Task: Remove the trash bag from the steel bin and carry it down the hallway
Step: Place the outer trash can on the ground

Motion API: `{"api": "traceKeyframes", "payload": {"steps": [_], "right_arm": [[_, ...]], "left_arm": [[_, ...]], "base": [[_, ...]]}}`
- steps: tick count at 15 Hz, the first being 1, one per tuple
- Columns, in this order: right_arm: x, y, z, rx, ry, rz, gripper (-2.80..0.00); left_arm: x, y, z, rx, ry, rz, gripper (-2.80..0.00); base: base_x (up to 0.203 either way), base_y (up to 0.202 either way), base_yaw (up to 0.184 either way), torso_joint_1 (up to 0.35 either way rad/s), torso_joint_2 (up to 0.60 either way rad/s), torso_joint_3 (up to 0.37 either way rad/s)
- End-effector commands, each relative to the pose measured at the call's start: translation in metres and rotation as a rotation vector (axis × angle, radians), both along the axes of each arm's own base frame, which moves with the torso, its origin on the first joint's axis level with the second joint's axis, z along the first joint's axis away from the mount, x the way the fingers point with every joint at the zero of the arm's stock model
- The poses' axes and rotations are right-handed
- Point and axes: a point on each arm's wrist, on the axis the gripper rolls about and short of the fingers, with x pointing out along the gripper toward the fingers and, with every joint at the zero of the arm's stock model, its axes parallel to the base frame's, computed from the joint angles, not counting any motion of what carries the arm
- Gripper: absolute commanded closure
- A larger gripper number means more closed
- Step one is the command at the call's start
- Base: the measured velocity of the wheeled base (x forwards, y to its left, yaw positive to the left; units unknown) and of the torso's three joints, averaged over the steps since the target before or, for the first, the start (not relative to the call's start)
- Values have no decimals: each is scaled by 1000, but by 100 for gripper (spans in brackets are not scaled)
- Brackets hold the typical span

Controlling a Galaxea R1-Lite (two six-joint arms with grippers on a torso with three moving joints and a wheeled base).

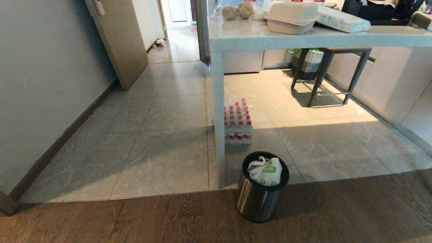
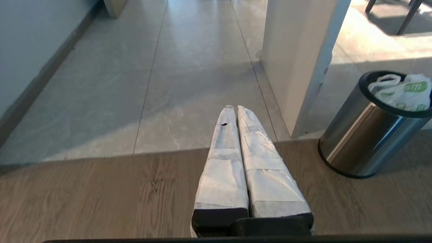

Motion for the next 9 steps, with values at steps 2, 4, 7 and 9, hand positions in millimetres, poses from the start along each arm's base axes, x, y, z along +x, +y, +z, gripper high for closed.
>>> {"api": "traceKeyframes", "payload": {"steps": [2, 4, 7, 9], "right_arm": [[0, 0, 0, 0, 0, 1, 0], [0, 0, 0, 0, 0, 1, 0], [0, 0, 0, -1, 0, 1, 0], [0, 0, 0, -1, -2, 2, 0]], "left_arm": [[0, 0, 0, 0, -2, 2, 0], [0, 0, 0, 0, -2, 1, 0], [0, 0, 0, 0, -2, 1, 0], [0, 0, 0, 0, -2, 0, 0]], "base": [[0, 0, 0, 4, 5, -196], [0, 0, 0, 6, 2, -194], [0, 0, 0, 4, 3, -202], [0, 0, 0, 7, 0, -193]]}}
